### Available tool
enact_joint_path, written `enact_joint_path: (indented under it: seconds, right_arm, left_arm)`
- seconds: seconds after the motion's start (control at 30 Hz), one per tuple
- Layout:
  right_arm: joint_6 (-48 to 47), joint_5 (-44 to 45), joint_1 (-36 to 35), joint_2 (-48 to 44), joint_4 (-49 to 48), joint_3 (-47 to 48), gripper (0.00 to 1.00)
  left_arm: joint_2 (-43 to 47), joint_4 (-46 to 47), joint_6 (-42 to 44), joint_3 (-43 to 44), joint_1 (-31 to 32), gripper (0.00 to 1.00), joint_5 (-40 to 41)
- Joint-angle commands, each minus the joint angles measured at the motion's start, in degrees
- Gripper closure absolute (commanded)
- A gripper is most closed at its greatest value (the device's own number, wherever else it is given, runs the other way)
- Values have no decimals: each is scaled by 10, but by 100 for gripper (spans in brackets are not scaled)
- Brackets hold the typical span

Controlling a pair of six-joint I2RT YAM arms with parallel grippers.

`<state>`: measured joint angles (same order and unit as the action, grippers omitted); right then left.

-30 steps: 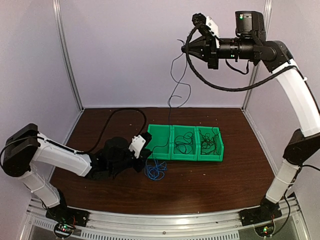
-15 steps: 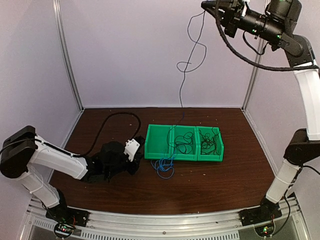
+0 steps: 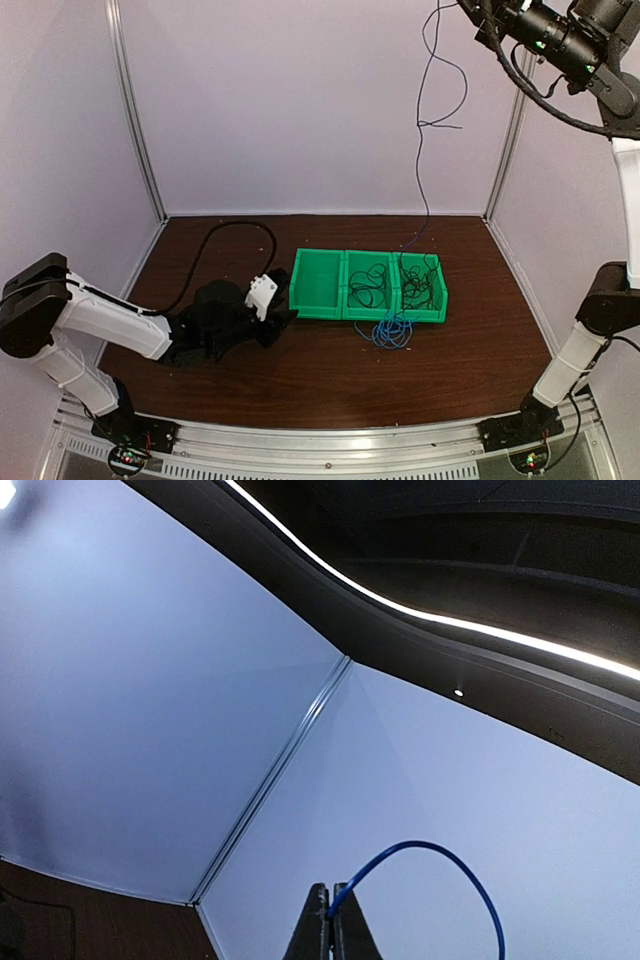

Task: Untangle the cables

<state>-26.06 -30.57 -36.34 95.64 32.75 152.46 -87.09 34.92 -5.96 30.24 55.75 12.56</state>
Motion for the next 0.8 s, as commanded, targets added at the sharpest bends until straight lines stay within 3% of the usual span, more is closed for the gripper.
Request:
enact_joint_path:
  seconds: [0.0, 0.13, 0.43, 0.77]
  right_arm:
    - [12, 12, 1, -18, 1, -23, 100]
    - [7, 12, 1, -31, 13, -47, 100]
    - [-7, 9, -6, -50, 33, -89, 100]
    - [-11, 8, -11, -53, 41, -94, 100]
  left_arm:
    - [18, 86, 9, 18, 23, 55, -115]
    - [-43, 93, -41, 77, 31, 55, -195]
    - [-194, 19, -128, 237, 72, 55, -197]
    - [-281, -4, -208, 298, 72, 58, -228]
